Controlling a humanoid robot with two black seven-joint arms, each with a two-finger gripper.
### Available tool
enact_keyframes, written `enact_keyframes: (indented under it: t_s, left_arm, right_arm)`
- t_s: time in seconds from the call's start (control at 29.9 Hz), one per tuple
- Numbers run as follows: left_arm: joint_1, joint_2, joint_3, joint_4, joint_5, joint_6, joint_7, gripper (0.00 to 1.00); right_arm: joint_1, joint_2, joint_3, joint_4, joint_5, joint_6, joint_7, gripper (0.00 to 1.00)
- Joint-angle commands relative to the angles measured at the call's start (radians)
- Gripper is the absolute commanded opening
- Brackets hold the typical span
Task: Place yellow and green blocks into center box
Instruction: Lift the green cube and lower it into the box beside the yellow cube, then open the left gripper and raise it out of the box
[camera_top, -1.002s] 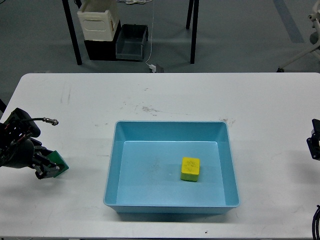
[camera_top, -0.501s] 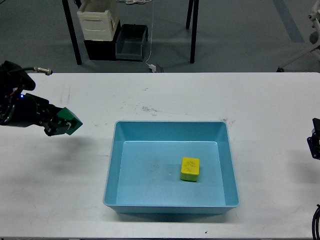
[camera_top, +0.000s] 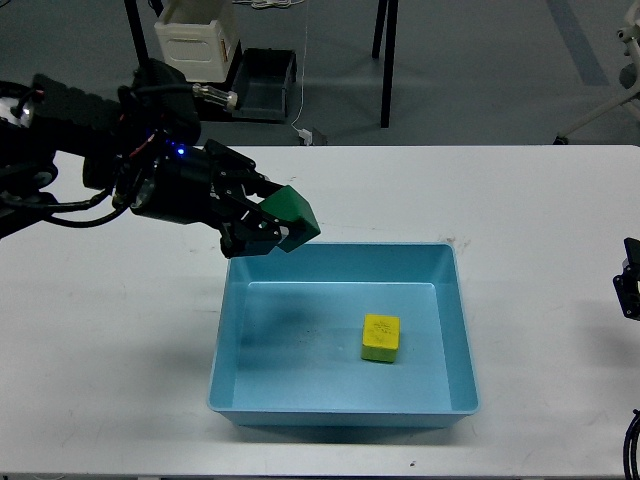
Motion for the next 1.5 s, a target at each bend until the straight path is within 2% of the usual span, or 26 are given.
enact_keyframes:
  t_s: [0.0, 0.17, 0.43, 0.57, 0.7, 0.9, 1.07, 1.1, 1.17, 1.2, 1.24, 1.37, 1.44, 1.47]
  left_arm:
    - [-0.043, -0.118, 0.065, 0.012, 0.123, 0.0, 0.0, 0.26]
    - [-0.045, -0.198, 0.196, 0.045, 0.231, 0.0, 0.0, 0.26]
    - [-0.017, -0.275, 0.285, 0.143, 0.231, 0.0, 0.0, 0.33]
    - [0.029, -0.282, 0.286, 0.17, 0.231, 0.0, 0.0, 0.46]
    - [0.044, -0.282, 0.288, 0.171, 0.231, 0.0, 0.0, 0.66]
    - [0.058, -0.281, 0.28, 0.171, 0.231, 0.0, 0.0, 0.82]
    - [0.061, -0.279, 0.28, 0.173, 0.231, 0.0, 0.0, 0.81]
    - [0.064, -0.279, 0.282, 0.173, 0.231, 0.0, 0.0, 0.74]
    - [0.067, -0.278, 0.286, 0.173, 0.231, 0.0, 0.0, 0.51]
    - [0.067, -0.278, 0.286, 0.173, 0.231, 0.0, 0.0, 0.44]
    - [0.066, -0.278, 0.286, 0.173, 0.231, 0.0, 0.0, 0.41]
    - [0.069, -0.279, 0.288, 0.185, 0.231, 0.0, 0.0, 0.43]
    - [0.067, -0.279, 0.286, 0.185, 0.231, 0.0, 0.0, 0.53]
    - [0.069, -0.279, 0.286, 0.185, 0.231, 0.0, 0.0, 0.63]
  right_arm:
    - [0.0, 0.0, -0.001, 0.0, 0.0, 0.0, 0.0, 0.98]
    - [0.002, 0.0, 0.002, 0.003, 0.0, -0.001, 0.0, 0.98]
    - [0.003, 0.0, 0.003, 0.0, 0.0, -0.004, 0.0, 0.98]
    - [0.005, 0.001, 0.02, 0.0, 0.0, -0.004, 0.0, 0.98]
    - [0.003, 0.001, 0.015, 0.001, 0.001, -0.004, 0.0, 0.98]
    - [0.006, 0.001, 0.009, 0.007, 0.001, -0.003, 0.0, 1.0]
    - [0.006, 0.0, 0.006, 0.009, 0.001, -0.001, -0.002, 1.0]
    - [0.006, 0.0, 0.006, 0.008, 0.001, -0.001, -0.002, 1.0]
    - [0.006, 0.0, 0.008, 0.004, 0.001, -0.001, -0.002, 1.0]
    - [0.005, 0.0, 0.008, 0.003, 0.001, -0.001, 0.0, 1.0]
    - [0.003, 0.0, 0.008, 0.003, 0.001, -0.001, -0.002, 1.0]
    - [0.002, 0.001, 0.005, 0.003, 0.001, -0.001, -0.002, 1.0]
    - [0.002, 0.0, 0.005, 0.001, 0.001, -0.001, -0.002, 1.0]
    - [0.002, 0.0, 0.005, 0.001, 0.001, -0.001, -0.002, 1.0]
